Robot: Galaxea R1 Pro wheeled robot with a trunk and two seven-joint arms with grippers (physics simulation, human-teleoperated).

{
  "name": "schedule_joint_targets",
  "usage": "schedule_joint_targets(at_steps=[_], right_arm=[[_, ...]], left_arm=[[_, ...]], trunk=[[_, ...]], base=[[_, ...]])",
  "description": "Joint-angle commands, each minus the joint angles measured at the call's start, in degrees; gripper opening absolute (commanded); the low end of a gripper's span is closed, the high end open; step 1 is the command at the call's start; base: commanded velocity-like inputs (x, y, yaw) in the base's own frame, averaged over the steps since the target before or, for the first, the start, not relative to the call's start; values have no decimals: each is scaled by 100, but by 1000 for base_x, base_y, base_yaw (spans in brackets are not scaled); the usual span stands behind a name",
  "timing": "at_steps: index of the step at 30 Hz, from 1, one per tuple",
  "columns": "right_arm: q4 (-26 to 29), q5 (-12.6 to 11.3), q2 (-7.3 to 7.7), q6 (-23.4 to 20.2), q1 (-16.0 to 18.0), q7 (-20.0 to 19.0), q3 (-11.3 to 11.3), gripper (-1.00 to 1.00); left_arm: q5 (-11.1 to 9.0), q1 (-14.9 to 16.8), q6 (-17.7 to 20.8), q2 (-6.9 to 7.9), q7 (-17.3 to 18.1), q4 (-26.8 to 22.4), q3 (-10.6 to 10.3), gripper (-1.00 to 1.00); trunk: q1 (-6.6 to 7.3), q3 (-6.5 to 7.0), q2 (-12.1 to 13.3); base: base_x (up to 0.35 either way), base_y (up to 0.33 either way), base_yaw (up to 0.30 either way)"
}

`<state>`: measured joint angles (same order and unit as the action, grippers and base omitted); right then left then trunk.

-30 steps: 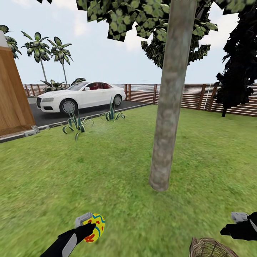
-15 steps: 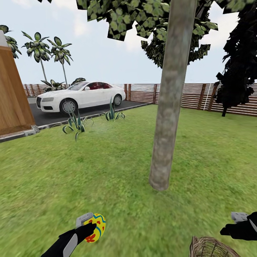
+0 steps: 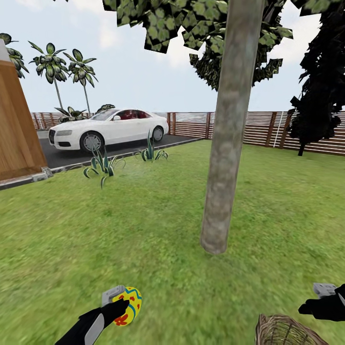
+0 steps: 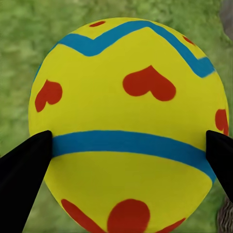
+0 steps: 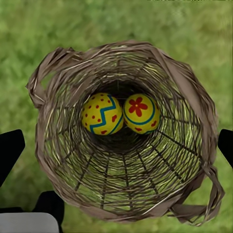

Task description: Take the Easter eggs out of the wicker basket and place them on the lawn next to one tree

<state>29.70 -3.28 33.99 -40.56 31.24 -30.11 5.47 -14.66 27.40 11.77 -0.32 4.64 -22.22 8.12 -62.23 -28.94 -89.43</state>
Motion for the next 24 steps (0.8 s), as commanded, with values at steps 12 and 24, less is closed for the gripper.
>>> schedule_joint_targets(at_steps=[12, 24], right_arm=[[82, -37, 11, -30, 4, -5, 21, 100], [88, -53, 19, -45, 4, -15, 10, 100]], left_arm=[[-38, 2, 45, -3, 20, -10, 32, -100], [-39, 2, 45, -35, 20, -2, 32, -100]], trunk=[[-264, -222, -486], [-528, -438, -968]], base=[[0, 0, 0], [0, 0, 0]])
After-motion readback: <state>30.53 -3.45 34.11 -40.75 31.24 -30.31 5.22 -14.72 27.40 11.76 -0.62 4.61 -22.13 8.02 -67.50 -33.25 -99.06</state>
